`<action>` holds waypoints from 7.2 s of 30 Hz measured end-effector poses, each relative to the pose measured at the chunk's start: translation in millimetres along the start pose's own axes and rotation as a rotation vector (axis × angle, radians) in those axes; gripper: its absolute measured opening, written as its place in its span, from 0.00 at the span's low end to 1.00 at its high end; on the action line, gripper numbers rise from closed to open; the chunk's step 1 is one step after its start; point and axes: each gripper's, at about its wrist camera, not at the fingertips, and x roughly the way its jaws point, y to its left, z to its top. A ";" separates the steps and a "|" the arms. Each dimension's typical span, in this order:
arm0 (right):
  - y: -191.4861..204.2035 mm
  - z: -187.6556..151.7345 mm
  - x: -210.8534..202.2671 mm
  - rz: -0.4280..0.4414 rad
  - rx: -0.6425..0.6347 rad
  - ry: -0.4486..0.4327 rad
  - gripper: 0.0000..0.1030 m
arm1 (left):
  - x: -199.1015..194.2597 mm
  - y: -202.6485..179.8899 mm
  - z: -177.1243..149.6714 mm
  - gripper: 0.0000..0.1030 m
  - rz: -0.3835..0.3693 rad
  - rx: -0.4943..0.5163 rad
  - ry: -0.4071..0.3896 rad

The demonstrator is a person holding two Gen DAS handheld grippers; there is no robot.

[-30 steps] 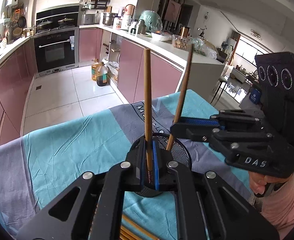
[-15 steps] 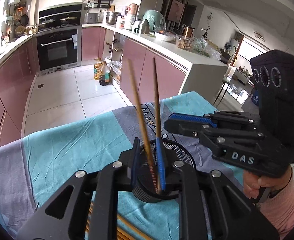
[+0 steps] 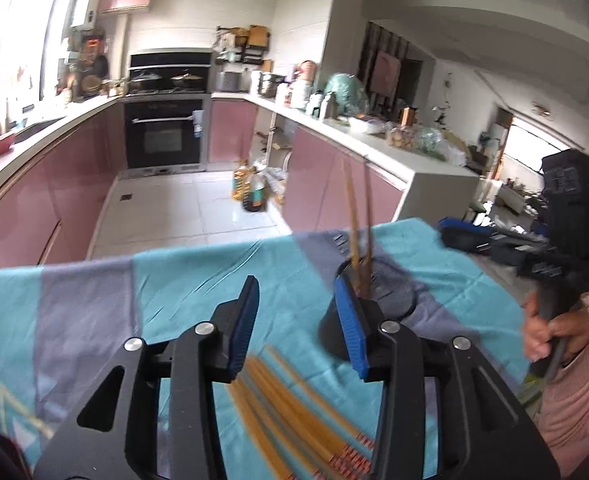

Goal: Organize utensils
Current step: 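Open the left tool to drop its chopstick in the cup while the right tool releases its own, then grasp another chopstick with the right tool while the left tool grasps one too, then lift the right tool's chopstick over the mesh cup while the left tool carries its own, then lower the right tool's chopstick into the cup and open while the left tool releases its own, then move both open tools back toward the remaining chopsticks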

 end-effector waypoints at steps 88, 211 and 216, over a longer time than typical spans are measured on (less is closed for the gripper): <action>62.7 -82.4 77.2 0.045 -0.011 0.275 0.06 | 26.3 30.4 -108.8 0.07 0.113 -0.102 0.245; 71.2 -110.9 105.7 0.057 -0.048 0.389 0.29 | 50.6 20.1 -130.0 0.38 0.122 -0.085 0.324; 75.5 -112.0 110.5 0.041 -0.062 0.393 0.28 | 53.4 18.4 -129.4 0.37 0.134 -0.066 0.327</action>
